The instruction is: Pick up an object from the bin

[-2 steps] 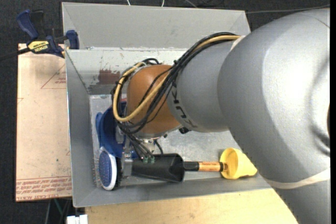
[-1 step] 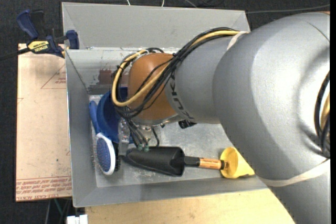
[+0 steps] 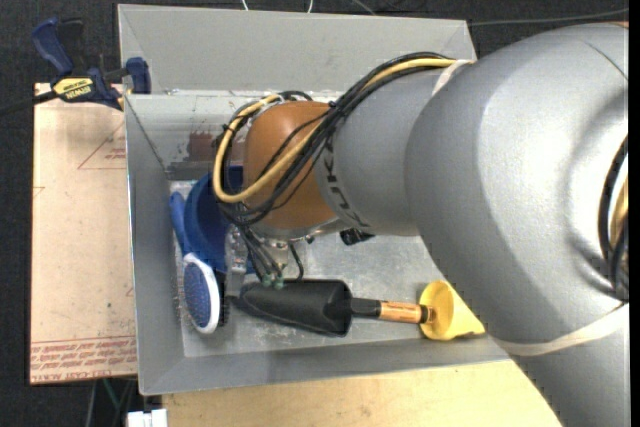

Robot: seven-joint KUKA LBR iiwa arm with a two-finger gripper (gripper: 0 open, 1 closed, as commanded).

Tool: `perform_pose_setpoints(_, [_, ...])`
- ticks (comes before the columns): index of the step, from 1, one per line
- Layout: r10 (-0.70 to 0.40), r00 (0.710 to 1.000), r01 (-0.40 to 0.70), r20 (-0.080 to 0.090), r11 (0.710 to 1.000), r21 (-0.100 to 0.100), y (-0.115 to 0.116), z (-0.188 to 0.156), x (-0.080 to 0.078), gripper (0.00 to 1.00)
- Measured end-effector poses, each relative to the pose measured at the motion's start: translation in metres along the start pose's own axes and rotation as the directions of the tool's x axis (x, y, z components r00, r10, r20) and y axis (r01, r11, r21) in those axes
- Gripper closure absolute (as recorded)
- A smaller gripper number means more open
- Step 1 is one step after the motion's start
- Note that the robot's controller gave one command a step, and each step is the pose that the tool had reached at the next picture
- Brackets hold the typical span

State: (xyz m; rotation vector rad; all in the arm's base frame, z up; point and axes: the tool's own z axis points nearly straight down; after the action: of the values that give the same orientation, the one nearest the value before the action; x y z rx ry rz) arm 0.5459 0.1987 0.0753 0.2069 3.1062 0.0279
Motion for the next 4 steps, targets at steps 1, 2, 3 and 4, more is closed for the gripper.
perform_pose_setpoints(1, [0.414, 0.910, -0.414, 0.002, 0.910, 0.005, 0.002, 0.004, 0.006, 1.00])
perform_pose_setpoints(2, [0.219, 0.976, -0.219, 0.009, 0.976, 0.000, -0.002, 0.003, 0.020, 1.00])
perform_pose_setpoints(3, [0.312, 0.950, -0.312, 0.004, 0.950, 0.000, -0.025, 0.003, 0.047, 1.00])
perform_pose_setpoints(4, [0.197, 0.980, -0.197, 0.008, 0.980, 0.000, -0.008, 0.004, 0.021, 1.00])
